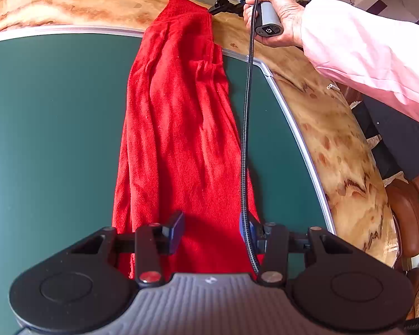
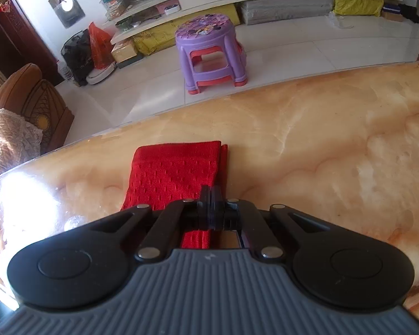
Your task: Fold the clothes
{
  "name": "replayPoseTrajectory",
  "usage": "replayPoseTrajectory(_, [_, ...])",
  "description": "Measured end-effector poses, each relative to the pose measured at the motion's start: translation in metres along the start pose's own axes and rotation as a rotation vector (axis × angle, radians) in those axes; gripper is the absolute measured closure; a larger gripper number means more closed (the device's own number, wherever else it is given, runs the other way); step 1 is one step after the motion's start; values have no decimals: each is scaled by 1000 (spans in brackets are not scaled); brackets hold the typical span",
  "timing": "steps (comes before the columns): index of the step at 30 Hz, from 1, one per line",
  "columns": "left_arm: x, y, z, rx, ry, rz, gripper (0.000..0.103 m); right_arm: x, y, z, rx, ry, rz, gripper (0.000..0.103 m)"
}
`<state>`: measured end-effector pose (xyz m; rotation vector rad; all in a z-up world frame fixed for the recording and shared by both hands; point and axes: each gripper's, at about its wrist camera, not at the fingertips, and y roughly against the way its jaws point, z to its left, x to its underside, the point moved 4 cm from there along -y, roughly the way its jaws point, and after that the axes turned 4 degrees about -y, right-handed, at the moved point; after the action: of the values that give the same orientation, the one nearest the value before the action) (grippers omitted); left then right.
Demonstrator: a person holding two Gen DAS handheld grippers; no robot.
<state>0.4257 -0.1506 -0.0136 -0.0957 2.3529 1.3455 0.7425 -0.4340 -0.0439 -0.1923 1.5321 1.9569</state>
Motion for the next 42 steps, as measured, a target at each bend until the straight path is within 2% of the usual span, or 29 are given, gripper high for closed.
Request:
replayPoseTrajectory(7, [0, 0, 0, -1, -8, 0, 52, 6, -9, -4, 38, 1, 30, 101])
replayPoseTrajectory(14, [2, 3, -1, -3, -25, -3, 54, 6, 6, 3, 41, 25, -37, 101])
replayPoseTrajectory(18, [3, 4, -1, -5, -25, -6, 54, 5, 12, 3, 76, 39, -60, 101])
replayPoseTrajectory(25, [3, 5, 2, -4, -30, -2, 54, 12, -7, -9, 146, 24, -12, 101])
replayPoseTrajectory(30, [5, 8, 3, -7, -36, 0, 53, 14, -11, -10, 162, 45, -5, 100])
replayPoseTrajectory(31, [6, 9, 4, -4, -31, 1, 53, 13, -11, -10, 160, 42, -1, 98])
replayPoseTrajectory(32, [6, 10, 5, -4, -27, 3, 53, 13, -8, -12, 157, 38, 2, 89])
replayPoseTrajectory(34, [6, 12, 6, -9, -24, 8, 53, 17, 3, -16, 134, 15, 7, 77])
replayPoseTrajectory(37, [10, 15, 3, -42, -60, 16, 54, 37, 25, -21, 0, -25, 85, 77])
replayPoseTrajectory(42, [20, 22, -3, -44, -98, 33, 54, 73, 45, -26, -93, -70, 227, 77])
